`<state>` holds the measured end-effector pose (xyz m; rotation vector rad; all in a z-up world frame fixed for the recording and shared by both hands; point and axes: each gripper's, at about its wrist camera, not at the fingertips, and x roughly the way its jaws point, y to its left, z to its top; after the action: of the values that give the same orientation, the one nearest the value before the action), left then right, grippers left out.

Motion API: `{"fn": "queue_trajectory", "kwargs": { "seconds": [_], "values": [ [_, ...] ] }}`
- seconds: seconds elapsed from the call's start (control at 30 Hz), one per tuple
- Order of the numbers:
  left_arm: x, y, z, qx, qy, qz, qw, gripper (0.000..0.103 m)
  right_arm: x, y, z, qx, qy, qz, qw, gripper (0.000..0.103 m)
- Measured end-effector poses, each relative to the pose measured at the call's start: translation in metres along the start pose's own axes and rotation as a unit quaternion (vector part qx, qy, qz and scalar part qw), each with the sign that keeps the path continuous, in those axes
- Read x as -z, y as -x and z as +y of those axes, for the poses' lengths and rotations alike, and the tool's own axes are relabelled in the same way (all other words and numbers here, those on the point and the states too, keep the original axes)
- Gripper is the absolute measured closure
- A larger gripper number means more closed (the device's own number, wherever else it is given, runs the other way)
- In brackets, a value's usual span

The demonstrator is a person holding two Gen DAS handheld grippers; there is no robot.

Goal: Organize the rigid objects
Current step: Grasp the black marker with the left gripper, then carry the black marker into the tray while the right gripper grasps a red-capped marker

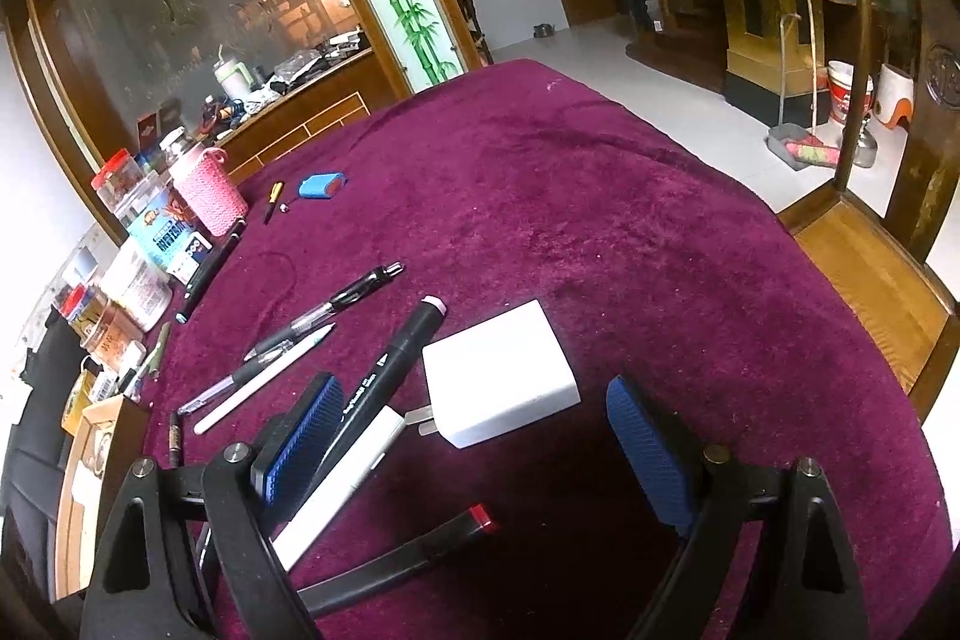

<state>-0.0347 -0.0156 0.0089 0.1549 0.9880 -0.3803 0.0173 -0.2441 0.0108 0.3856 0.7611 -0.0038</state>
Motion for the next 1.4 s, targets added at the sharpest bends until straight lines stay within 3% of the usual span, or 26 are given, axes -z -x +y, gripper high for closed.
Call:
{"fn": "queue_trajectory", "kwargs": {
  "seconds": [0.03, 0.1, 0.13, 0.27, 0.5, 0.7, 0.77, 0.93, 1.0, 1.13, 1.2, 1.23, 1.4],
  "values": [
    [0.001, 0.001, 0.001, -0.011, 0.003, -0.006, 0.9999, 0.067, 0.000, 0.000, 0.000, 0.004, 0.002, -0.001, 1.000, 0.011],
    [0.002, 0.006, 0.013, 0.006, 0.028, -0.010, 0.9995, 0.088, 0.000, 0.000, 0.001, 0.009, 0.006, -0.002, 1.000, 0.011],
    [0.003, 0.009, 0.022, 0.025, 0.050, -0.011, 0.9984, 0.089, -0.001, 0.000, 0.002, 0.011, 0.007, -0.002, 1.000, 0.011],
    [0.009, 0.031, 0.038, 0.039, 0.079, -0.035, 0.9955, 0.089, -0.001, 0.000, 0.003, 0.018, 0.012, -0.002, 1.000, 0.011],
    [0.031, 0.101, 0.063, 0.096, 0.137, -0.110, 0.9798, 0.088, -0.002, -0.002, -0.004, 0.028, 0.000, 0.002, 1.000, 0.011],
    [0.053, 0.136, 0.090, 0.095, 0.169, -0.145, 0.9703, 0.088, -0.003, -0.003, -0.004, 0.034, 0.002, 0.008, 0.999, 0.011],
    [0.063, 0.146, 0.101, 0.091, 0.179, -0.150, 0.9681, 0.088, 0.001, 0.007, 0.000, 0.018, 0.005, 0.015, 1.000, 0.011],
    [0.079, 0.155, 0.123, 0.081, 0.194, -0.168, 0.9631, 0.088, 0.029, 0.023, 0.018, 0.006, 0.030, 0.072, 0.997, 0.012],
    [0.082, 0.154, 0.130, 0.090, 0.203, -0.172, 0.9597, 0.088, 0.040, 0.023, 0.027, 0.000, 0.034, 0.093, 0.995, 0.015],
    [0.089, 0.152, 0.139, 0.100, 0.211, -0.174, 0.9566, 0.088, 0.046, 0.008, 0.040, 0.010, 0.025, 0.115, 0.993, 0.034],
    [0.095, 0.154, 0.144, 0.097, 0.213, -0.175, 0.9563, 0.088, 0.046, -0.001, 0.052, 0.048, 0.042, 0.112, 0.992, 0.043],
    [0.099, 0.155, 0.148, 0.096, 0.216, -0.176, 0.9555, 0.088, 0.047, -0.004, 0.060, 0.074, 0.059, 0.110, 0.989, 0.054],
    [0.110, 0.160, 0.167, 0.093, 0.235, -0.179, 0.9508, 0.088, 0.057, -0.008, 0.087, 0.125, 0.118, 0.094, 0.981, 0.058]
  ]
}}
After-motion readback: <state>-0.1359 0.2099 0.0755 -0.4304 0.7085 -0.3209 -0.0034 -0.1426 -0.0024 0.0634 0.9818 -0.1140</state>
